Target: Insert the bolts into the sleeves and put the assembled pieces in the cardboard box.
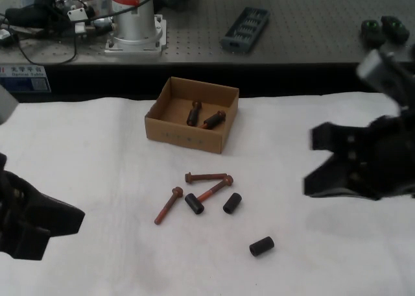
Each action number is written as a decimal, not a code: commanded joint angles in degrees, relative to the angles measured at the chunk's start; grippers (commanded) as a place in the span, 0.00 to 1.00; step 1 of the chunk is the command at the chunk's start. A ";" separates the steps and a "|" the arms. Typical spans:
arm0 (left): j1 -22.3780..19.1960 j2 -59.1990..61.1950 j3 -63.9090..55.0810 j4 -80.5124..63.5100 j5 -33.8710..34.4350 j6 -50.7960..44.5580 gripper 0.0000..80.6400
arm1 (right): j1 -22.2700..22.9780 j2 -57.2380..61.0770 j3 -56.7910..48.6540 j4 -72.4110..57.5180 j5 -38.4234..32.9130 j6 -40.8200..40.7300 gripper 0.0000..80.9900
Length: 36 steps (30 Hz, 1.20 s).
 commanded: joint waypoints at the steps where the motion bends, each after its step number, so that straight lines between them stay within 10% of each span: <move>1: -0.03 -1.75 -0.05 -0.47 0.03 -0.77 0.01 | 2.16 4.78 -0.22 -6.73 2.80 4.46 0.09; 7: -0.03 -3.48 -0.05 -0.47 0.03 -0.77 0.01 | 3.08 15.53 -0.22 -9.53 3.41 19.97 0.44; 36: -0.03 -3.98 -0.05 -2.63 0.87 -0.77 0.01 | 3.08 29.96 -0.32 -16.39 1.34 49.21 0.44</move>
